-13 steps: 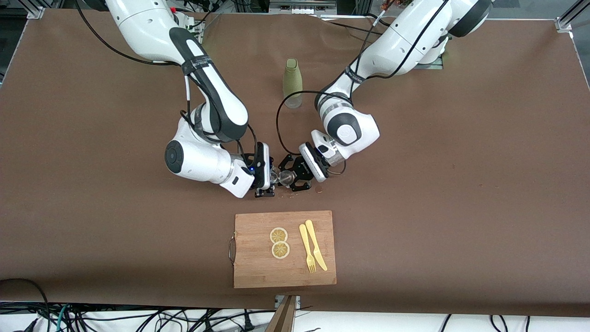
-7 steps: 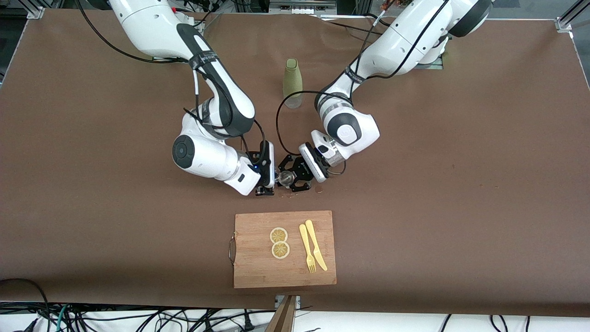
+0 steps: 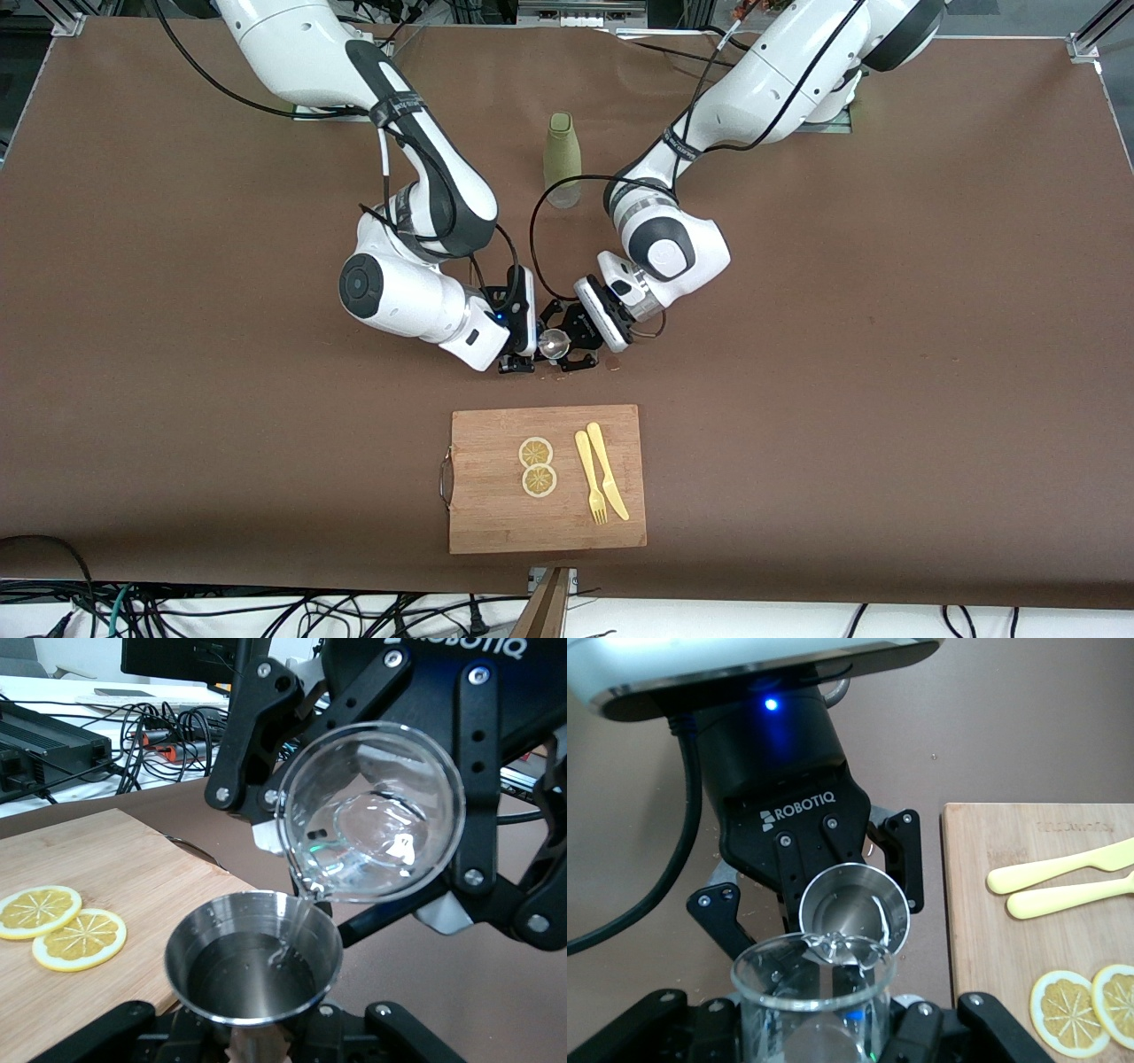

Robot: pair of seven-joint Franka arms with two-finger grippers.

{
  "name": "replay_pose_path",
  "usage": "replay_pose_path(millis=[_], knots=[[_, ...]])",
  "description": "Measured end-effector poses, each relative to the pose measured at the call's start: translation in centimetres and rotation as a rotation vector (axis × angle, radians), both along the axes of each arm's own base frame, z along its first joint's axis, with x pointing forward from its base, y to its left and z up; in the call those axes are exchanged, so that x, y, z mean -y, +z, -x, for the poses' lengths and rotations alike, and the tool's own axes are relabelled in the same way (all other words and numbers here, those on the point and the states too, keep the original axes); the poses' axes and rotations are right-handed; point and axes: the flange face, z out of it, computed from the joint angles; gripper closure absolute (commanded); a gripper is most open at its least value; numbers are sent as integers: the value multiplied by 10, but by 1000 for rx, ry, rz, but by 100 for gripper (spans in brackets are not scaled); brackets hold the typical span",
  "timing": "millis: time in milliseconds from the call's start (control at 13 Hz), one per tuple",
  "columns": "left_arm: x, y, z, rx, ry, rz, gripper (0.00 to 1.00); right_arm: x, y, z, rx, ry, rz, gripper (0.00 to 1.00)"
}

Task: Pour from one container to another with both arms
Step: 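Hold the glass cup tipped into the jigger held by the left gripper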

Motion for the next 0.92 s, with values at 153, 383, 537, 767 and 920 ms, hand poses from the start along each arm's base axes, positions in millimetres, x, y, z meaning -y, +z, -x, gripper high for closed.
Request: replay_pose_path(millis=[153,383,537,767,920], knots=[[0,0,0,0,0,0,100,0,1,-1,2,-2,-1,100],[-1,0,-1,0,2,-2,100,0,2,-1,1,-7,-5,100],[-2,0,-2,0,4,-2,100,0,3,-2,-15,-32,-34,100],[-4,0,-3,1,7,-2,100,2,7,-5,-45,-87,-99,100],[-5,1,-4,2,9,-2,100,7,16,-9,-65,-132,-155,100]])
